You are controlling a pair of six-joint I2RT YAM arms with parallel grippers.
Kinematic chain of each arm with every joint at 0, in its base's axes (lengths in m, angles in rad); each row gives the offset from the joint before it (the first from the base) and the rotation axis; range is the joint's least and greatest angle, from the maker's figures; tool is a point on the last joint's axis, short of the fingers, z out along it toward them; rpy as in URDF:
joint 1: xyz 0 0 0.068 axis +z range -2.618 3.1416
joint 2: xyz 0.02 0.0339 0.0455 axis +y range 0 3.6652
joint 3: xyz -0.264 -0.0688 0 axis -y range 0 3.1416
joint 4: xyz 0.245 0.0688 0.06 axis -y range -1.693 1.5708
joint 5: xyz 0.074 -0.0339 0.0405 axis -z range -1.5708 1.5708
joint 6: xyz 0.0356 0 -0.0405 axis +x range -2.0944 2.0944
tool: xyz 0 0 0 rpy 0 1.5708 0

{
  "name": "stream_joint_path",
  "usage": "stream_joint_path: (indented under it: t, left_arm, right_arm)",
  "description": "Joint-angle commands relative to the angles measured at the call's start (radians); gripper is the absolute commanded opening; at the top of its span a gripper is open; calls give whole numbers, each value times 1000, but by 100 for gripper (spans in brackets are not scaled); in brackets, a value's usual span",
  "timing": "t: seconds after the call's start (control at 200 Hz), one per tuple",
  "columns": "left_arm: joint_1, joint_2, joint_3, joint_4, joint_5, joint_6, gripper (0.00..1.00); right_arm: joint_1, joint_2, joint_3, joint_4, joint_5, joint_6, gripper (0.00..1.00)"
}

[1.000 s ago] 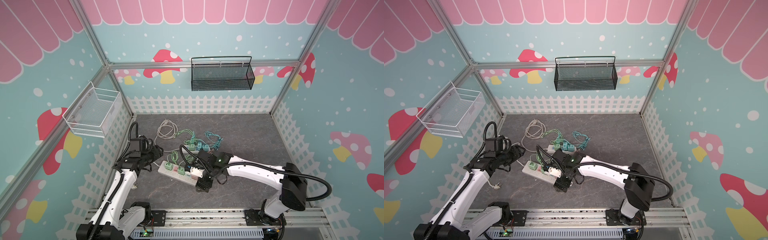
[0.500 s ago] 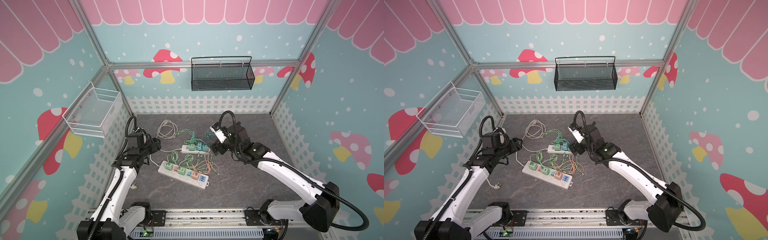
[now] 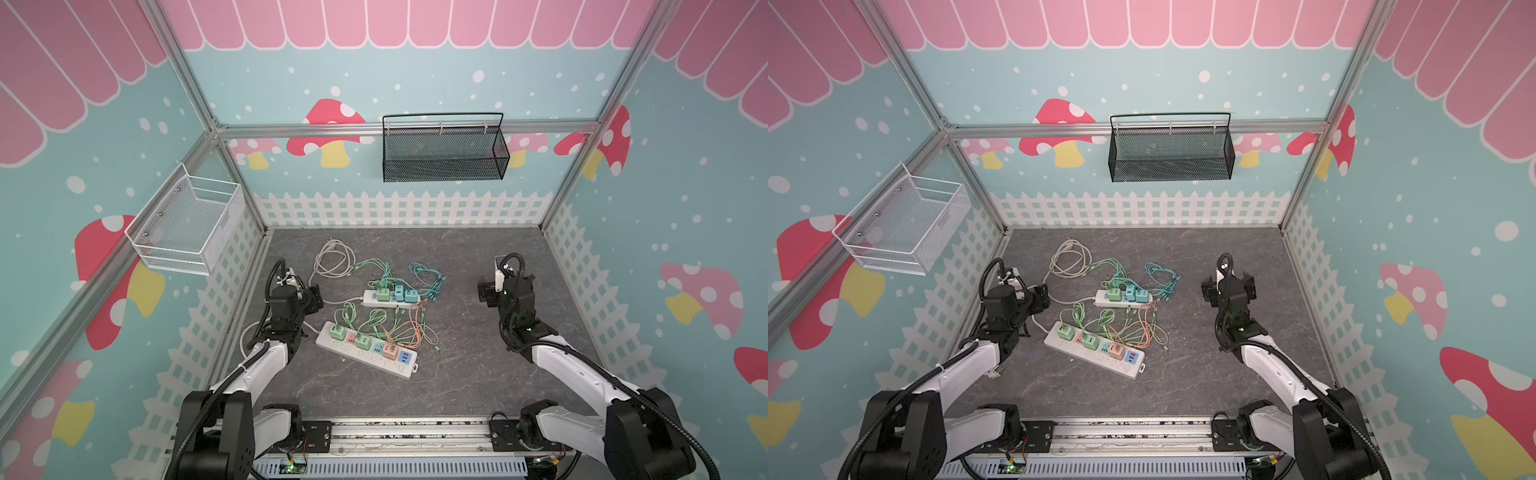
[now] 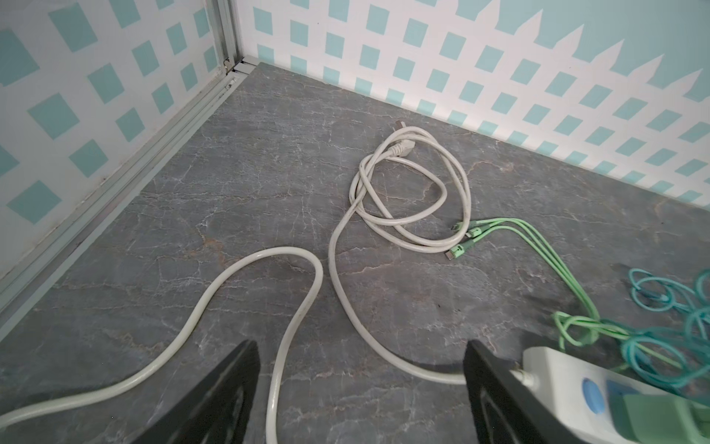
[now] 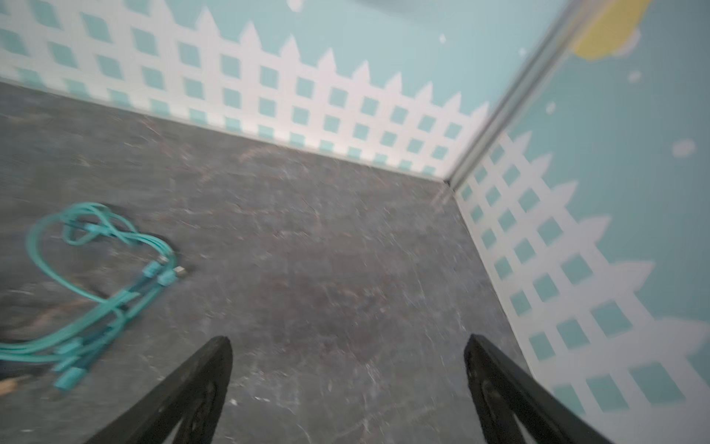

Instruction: Insert the plug

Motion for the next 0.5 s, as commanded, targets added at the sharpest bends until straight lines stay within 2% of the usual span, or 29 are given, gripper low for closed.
stream_joint_path:
  t: [0.0, 0.08, 0.165, 0.27, 0.335, 0.41, 0.455, 0.495]
  left_arm:
    - [6, 97, -50, 294, -26, 81, 84]
    - [9, 121, -36, 298, -5, 87, 85]
    - [9, 128, -23, 277, 17, 101, 86]
    - [9, 129, -51, 352, 33, 141, 86]
    - [9, 159, -100, 493, 23, 155, 87]
    - [9, 263, -158, 700, 31, 157, 88]
    - [9, 325, -179, 832, 44, 165, 89]
    - [13, 307, -177, 801, 41, 157, 89]
  right_arm:
    - [-58, 45, -127, 362, 41, 0, 98]
    - [-102, 103, -201, 530, -8, -14, 98]
    - [-137, 159, -224, 611, -40, -11, 98]
    - [-174, 238, -245, 718, -59, -2, 98]
    - [-184, 284, -255, 774, -75, 1, 98]
    - [-187, 325, -272, 857, -96, -15, 98]
    - [-190, 315, -267, 834, -100, -8, 98]
    - [-193, 313, -277, 842, -121, -8, 98]
